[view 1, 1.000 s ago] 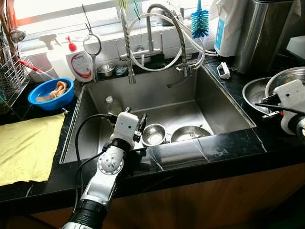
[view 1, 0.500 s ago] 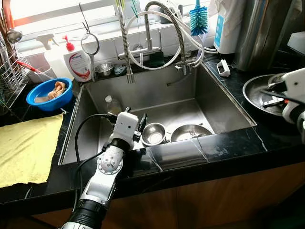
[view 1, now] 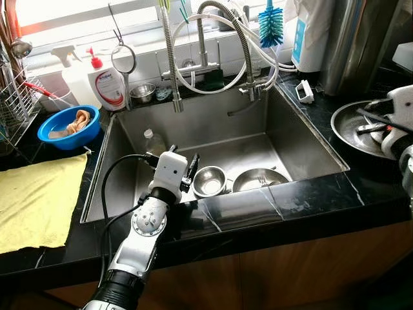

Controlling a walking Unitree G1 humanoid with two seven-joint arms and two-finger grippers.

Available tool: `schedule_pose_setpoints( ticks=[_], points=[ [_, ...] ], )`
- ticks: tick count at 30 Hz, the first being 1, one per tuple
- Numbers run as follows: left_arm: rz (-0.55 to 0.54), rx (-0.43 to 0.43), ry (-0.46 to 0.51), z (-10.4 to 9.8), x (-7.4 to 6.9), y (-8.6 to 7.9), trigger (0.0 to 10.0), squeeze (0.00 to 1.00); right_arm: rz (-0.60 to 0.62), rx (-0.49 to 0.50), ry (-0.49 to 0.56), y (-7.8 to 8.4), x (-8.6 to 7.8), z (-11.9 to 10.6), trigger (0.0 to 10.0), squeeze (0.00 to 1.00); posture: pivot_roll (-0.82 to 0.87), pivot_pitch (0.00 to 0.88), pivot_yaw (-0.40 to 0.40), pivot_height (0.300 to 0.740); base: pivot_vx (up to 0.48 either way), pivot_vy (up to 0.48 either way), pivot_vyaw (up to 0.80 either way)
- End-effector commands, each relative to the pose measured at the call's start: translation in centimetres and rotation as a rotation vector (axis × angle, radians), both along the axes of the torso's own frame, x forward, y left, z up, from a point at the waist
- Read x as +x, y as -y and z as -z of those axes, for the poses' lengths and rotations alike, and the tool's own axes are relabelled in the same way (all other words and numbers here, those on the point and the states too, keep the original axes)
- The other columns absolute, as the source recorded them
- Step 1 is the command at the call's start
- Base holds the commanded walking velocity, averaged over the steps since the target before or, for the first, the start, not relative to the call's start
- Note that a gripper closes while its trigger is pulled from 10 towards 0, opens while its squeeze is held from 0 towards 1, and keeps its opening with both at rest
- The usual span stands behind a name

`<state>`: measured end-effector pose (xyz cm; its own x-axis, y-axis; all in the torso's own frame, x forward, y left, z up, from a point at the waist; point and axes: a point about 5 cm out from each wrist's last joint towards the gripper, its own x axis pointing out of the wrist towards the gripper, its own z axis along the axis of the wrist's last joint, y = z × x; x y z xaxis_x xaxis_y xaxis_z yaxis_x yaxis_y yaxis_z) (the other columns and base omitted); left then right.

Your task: Kitchen organization

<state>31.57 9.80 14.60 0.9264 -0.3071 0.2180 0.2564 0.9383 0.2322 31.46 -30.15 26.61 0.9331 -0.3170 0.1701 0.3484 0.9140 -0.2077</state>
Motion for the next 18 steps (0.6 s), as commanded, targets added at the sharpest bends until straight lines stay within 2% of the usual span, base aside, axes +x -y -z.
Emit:
schedule_pose_setpoints(
  ticks=[1, 3, 9, 11, 12, 13, 14, 15, 17, 18],
  points=[
    [-0.005, 0.019, 0.007, -0.3, 0.2, -0.3, 10.0, 0.00, 0.031, 0.023, 0.086, -0.1, -0.5, -1.2, 10.0, 1.00, -0.25, 0.000, 0.176, 0.740, 0.000, 0.000, 0.00],
    [-0.003, 0.019, 0.007, -0.3, 0.2, -0.2, 10.0, 0.00, 0.073, 0.047, 0.133, 0.0, -1.0, -1.2, 10.0, 1.00, -0.25, 0.000, 0.176, 0.740, 0.000, 0.000, 0.00],
    [-0.005, 0.018, 0.008, -0.3, 0.2, -0.3, 10.0, 0.00, 0.202, 0.205, 0.248, 2.1, -2.4, -1.6, 10.0, 1.00, -0.26, 0.000, 0.178, 0.740, 0.000, 0.000, 0.00],
    [-0.010, 0.013, 0.013, -0.4, 0.2, -0.5, 10.0, 0.00, 0.114, 0.186, 0.245, 0.4, -1.9, -1.4, 10.0, 1.00, -0.27, 0.000, 0.179, 0.740, 0.000, 0.000, 0.00],
    [-0.019, 0.005, 0.021, -0.5, 0.3, -0.5, 10.0, 0.00, 0.037, 0.131, 0.246, -1.3, -1.5, -1.4, 10.0, 0.00, -0.27, 0.000, 0.179, 0.740, 0.000, 0.000, 0.00],
    [-0.025, -0.001, 0.027, -0.6, 0.3, -0.6, 10.0, 0.00, -0.015, 0.094, 0.247, -2.5, -1.3, -1.4, 10.0, 0.00, -0.27, 0.000, 0.179, 0.740, 0.000, 0.000, 0.00],
    [-0.043, -0.029, 0.035, -0.9, 0.4, -0.7, 10.0, 0.00, -0.098, 0.038, 0.258, -4.6, -1.1, -1.2, 10.0, 0.00, -0.26, 0.000, 0.177, 0.740, 0.000, 0.000, 0.00],
    [-0.048, -0.038, 0.036, -0.9, 0.4, -0.8, 10.0, 0.00, -0.114, 0.030, 0.262, -5.0, -1.1, -1.1, 10.0, 0.00, -0.26, 0.000, 0.177, 0.740, 0.000, 0.000, 0.00],
    [-0.085, -0.052, 0.086, -1.8, 0.5, -1.1, 10.0, 0.00, -0.282, -0.005, 0.272, -8.8, -1.0, 0.0, 10.0, 0.00, -0.26, 0.000, 0.173, 0.740, 0.000, 0.000, 0.00],
    [-0.085, -0.052, 0.086, -1.8, 0.5, -1.1, 10.0, 0.00, -0.282, -0.005, 0.272, -8.8, -1.0, 0.0, 10.0, 0.00, -0.26, 0.000, 0.173, 0.740, 0.000, 0.000, 0.00]
  ],
)
